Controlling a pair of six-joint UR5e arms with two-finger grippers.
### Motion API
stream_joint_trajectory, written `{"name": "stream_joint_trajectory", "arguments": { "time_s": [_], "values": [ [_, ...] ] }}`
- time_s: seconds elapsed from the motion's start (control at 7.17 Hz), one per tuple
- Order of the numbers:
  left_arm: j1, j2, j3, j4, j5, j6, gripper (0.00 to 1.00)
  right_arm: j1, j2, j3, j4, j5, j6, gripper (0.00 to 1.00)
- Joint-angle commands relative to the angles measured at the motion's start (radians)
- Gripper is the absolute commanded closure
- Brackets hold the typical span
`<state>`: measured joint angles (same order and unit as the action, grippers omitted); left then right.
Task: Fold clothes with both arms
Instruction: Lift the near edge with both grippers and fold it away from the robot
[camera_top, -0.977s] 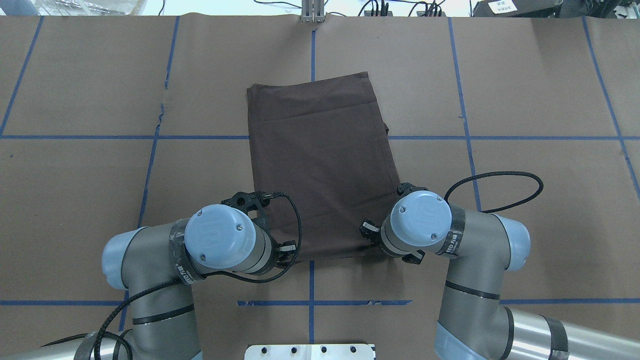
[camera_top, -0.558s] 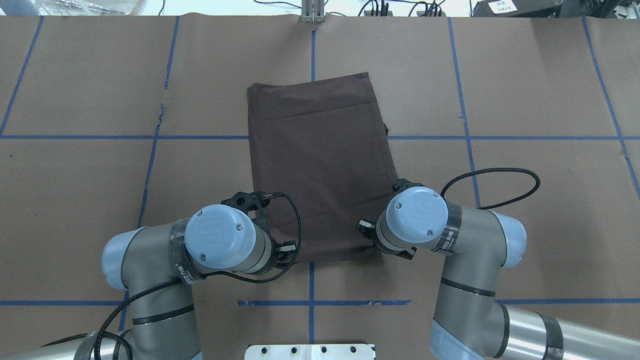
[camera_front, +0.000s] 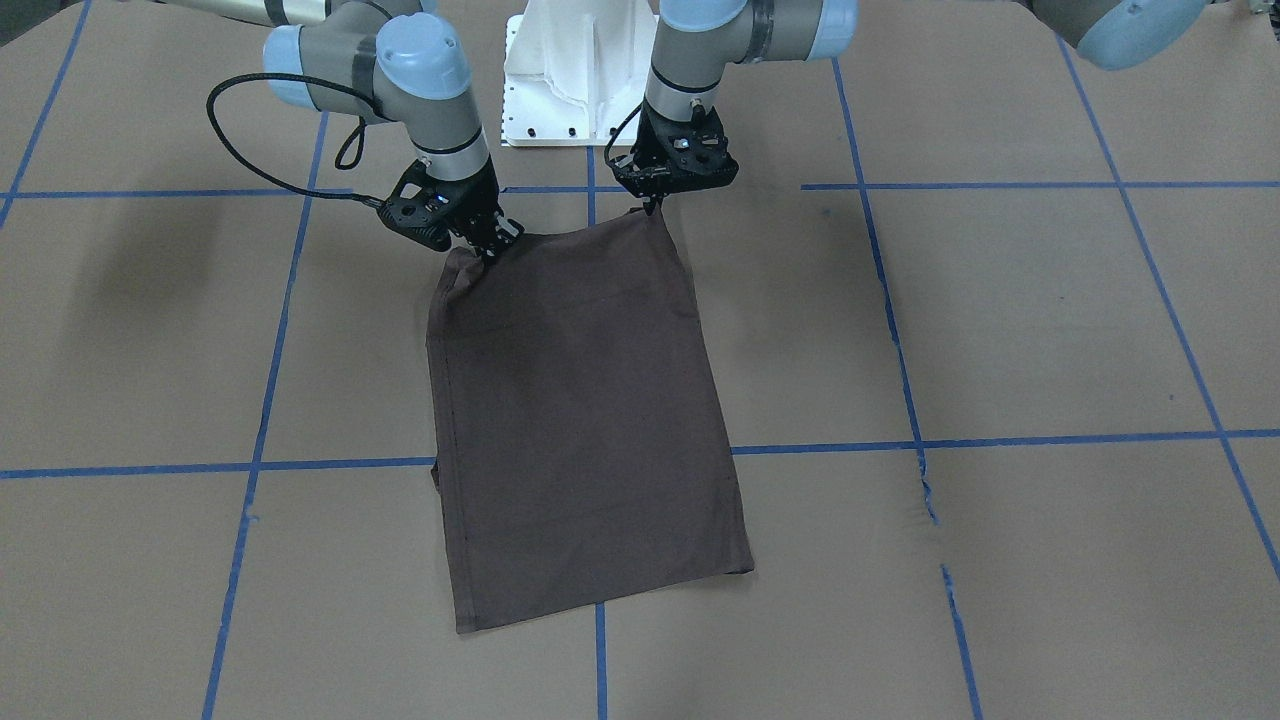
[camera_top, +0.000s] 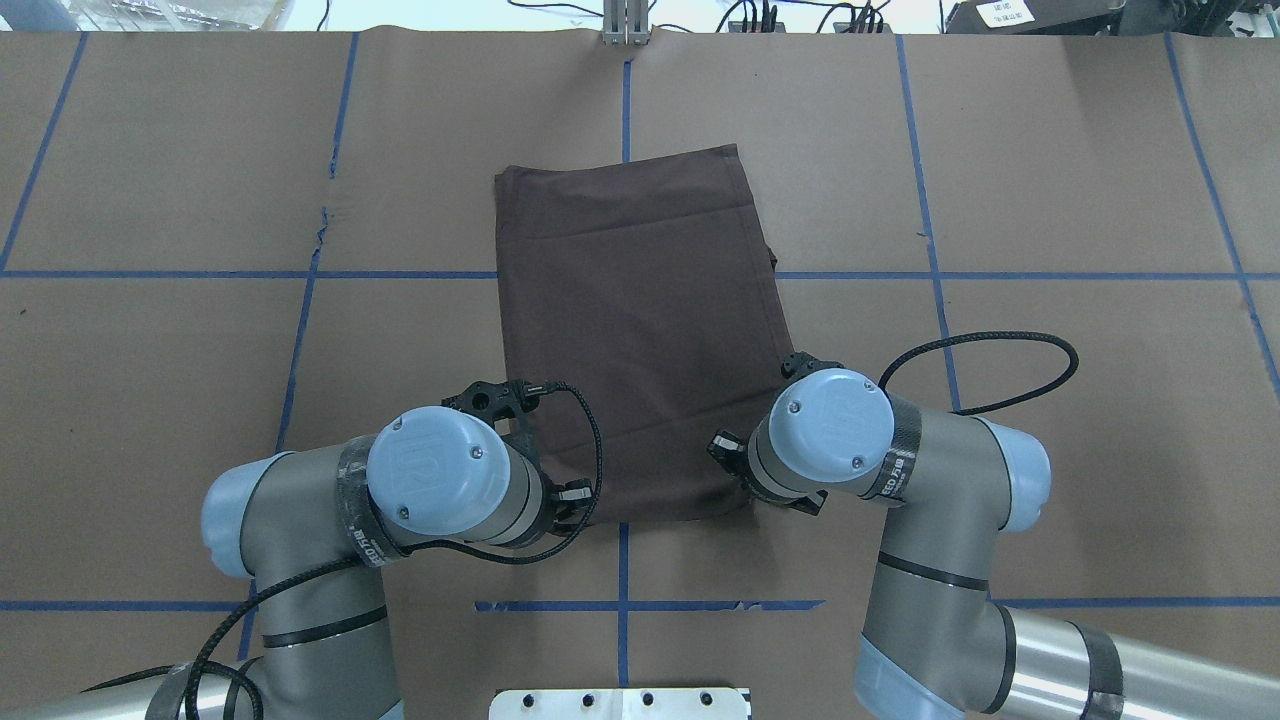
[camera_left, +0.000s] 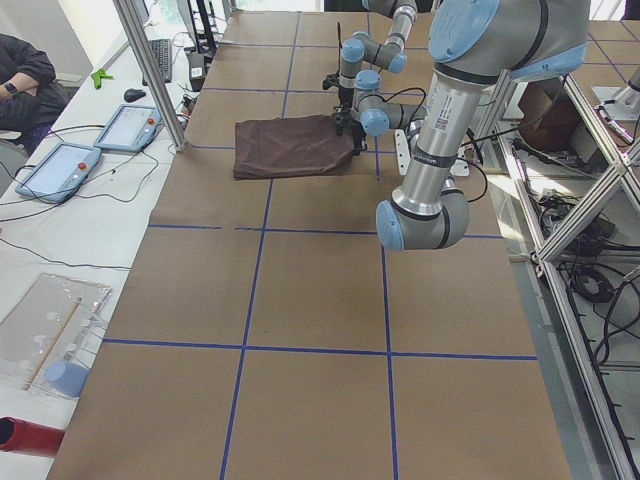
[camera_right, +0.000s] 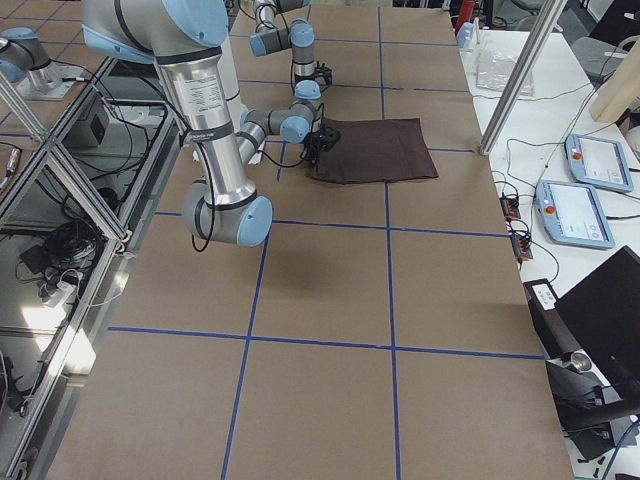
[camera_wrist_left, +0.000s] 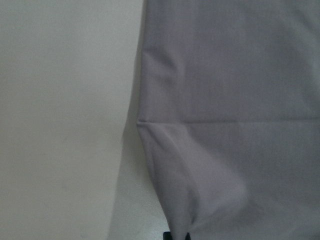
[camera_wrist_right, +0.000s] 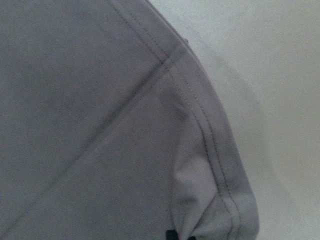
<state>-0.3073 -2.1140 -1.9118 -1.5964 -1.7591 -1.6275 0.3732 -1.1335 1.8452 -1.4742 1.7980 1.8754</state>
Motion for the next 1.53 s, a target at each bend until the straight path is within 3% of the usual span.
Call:
{"name": "stream_joint_trajectory", "arguments": {
  "time_s": [0.0,0.28,0.7,0.84,1.12,1.4],
  "values": [
    [0.011,0.012,-0.109,0.087,-0.002,0.000,1.00,0.004,-0.012,0.086,-0.001,0.088,0.004,1.00],
    [0.074,0.127,-0.220,0.088,0.000,-0.002,1.00,-0.042,-0.055,0.181,-0.001,0.135,0.007,1.00],
    [0.091,0.114,-0.233,0.081,-0.013,0.000,1.00,-0.027,-0.045,0.148,0.006,0.120,0.005,1.00],
    [0.064,0.088,-0.230,0.079,-0.010,0.002,1.00,0.031,-0.038,0.135,0.011,0.121,-0.004,1.00],
    [-0.111,0.045,-0.204,0.066,-0.042,0.116,1.00,0.189,0.001,0.089,0.009,0.167,-0.079,1.00],
    [-0.261,-0.007,-0.015,-0.084,-0.130,0.136,1.00,0.288,0.118,-0.045,0.009,0.236,-0.102,1.00]
  ]
}}
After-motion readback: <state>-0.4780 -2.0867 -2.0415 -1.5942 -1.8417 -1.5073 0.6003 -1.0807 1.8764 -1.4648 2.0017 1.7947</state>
